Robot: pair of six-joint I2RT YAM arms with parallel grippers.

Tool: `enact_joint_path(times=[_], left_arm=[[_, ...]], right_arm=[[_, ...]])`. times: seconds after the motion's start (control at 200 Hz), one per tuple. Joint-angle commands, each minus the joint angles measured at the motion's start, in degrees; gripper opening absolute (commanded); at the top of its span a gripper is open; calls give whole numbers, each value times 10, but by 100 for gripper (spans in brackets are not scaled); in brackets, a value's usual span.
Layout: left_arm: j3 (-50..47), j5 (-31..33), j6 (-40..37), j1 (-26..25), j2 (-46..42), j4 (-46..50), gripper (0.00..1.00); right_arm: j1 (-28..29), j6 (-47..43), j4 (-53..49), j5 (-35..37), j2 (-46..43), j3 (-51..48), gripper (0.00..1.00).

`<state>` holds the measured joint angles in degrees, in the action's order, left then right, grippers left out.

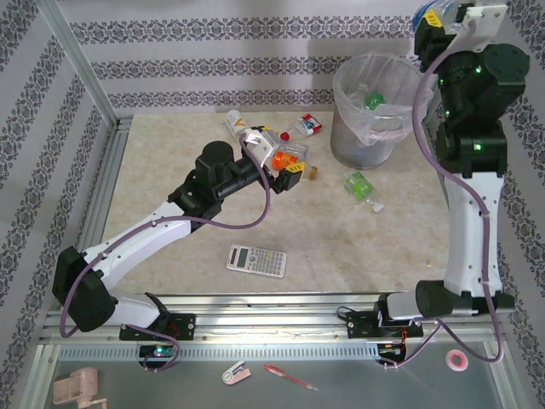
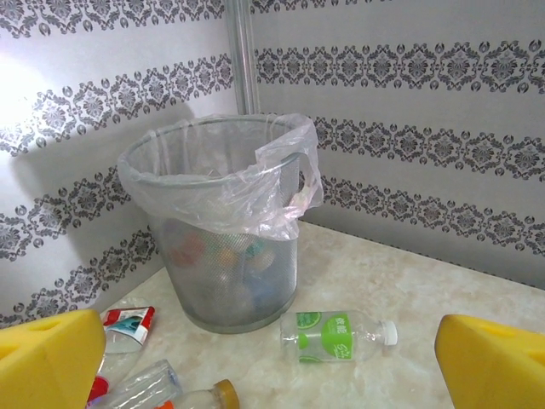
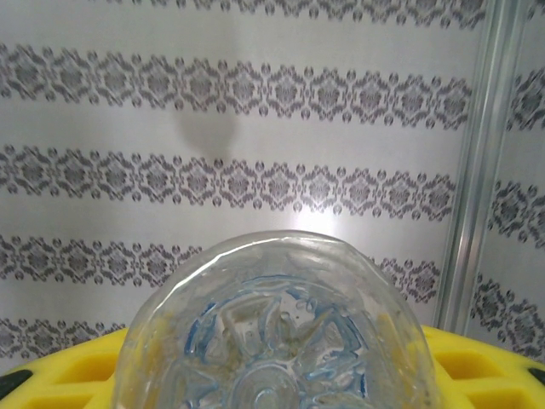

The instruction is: Throw the plastic bottles in the bin

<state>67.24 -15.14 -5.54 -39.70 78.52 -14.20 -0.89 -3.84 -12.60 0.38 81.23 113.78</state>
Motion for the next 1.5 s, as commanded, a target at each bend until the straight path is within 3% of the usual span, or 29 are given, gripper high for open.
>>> enact_joint_path(times=[0.0, 0.195, 0.35, 1.054, 1.494], left_arm=[[-8, 20, -6, -6, -25, 9, 100], [-15, 31, 8, -6, -32, 18, 100], [-10, 28, 21, -7, -24, 31, 100], [0, 19, 34, -7, -18, 22, 100], [7, 13, 29, -7, -23, 22, 100]], right_arm=[[-15, 15, -15, -9, 60, 25, 40], [-36, 59, -161, -29, 221, 139, 74], [-40, 64, -243, -60, 279, 206, 83], [-39, 51, -255, -191, 155, 96, 97], [-40, 50, -265, -241, 74, -7, 98]])
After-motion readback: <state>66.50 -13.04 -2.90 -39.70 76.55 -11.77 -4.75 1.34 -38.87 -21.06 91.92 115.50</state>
